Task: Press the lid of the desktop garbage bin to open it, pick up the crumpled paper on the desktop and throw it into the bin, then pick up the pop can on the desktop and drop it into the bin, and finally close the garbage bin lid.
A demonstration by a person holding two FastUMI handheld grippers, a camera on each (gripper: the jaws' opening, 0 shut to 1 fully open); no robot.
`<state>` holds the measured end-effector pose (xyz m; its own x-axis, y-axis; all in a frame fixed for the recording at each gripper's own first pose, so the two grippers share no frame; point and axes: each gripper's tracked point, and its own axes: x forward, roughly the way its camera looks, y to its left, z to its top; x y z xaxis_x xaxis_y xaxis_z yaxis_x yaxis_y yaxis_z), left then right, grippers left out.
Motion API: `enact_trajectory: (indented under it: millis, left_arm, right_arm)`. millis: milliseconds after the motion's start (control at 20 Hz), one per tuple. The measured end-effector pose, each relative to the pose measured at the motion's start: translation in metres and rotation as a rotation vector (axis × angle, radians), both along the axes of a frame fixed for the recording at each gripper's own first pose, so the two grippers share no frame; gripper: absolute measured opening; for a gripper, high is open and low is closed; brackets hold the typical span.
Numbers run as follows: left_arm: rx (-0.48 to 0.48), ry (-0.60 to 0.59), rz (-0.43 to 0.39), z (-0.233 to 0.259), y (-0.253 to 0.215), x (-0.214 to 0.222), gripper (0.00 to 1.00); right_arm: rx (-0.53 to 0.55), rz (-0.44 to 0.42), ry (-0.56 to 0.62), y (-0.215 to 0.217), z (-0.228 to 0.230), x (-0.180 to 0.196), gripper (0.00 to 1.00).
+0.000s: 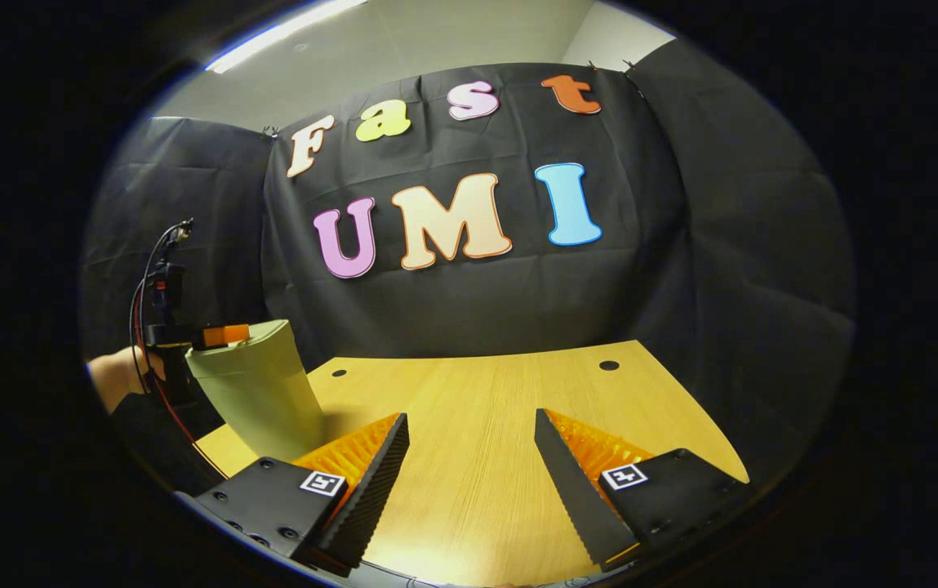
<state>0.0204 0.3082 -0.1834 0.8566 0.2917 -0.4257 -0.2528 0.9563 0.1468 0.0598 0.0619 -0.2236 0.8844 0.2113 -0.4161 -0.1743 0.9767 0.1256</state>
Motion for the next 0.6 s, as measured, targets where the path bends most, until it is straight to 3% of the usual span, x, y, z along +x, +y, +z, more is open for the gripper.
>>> enact_trajectory:
  millis: [50,200,450,600]
  left_arm:
    - [0.012,-0.009,0.0,0.002,0.001,0.0,0.93]
    - [0.039,-0.027,-0.004,0.013,-0.003,0.0,0.93]
    - [0.066,-0.232,-0.172,0.071,-0.087,-0.004,0.92]
    - [0.045,-0.281,-0.262,0.083,-0.146,-0.007,0.92]
  right_arm:
    - [0.005,-0.002,-0.011,0.0,0.004,0.001,0.98]
    - [-0.001,-0.007,-0.046,-0.003,0.019,0.007,0.98]
    - [-0.004,-0.016,-0.156,-0.005,0.064,0.009,0.98]
    - [0.001,-0.029,-0.236,-0.01,0.091,0.016,0.98]
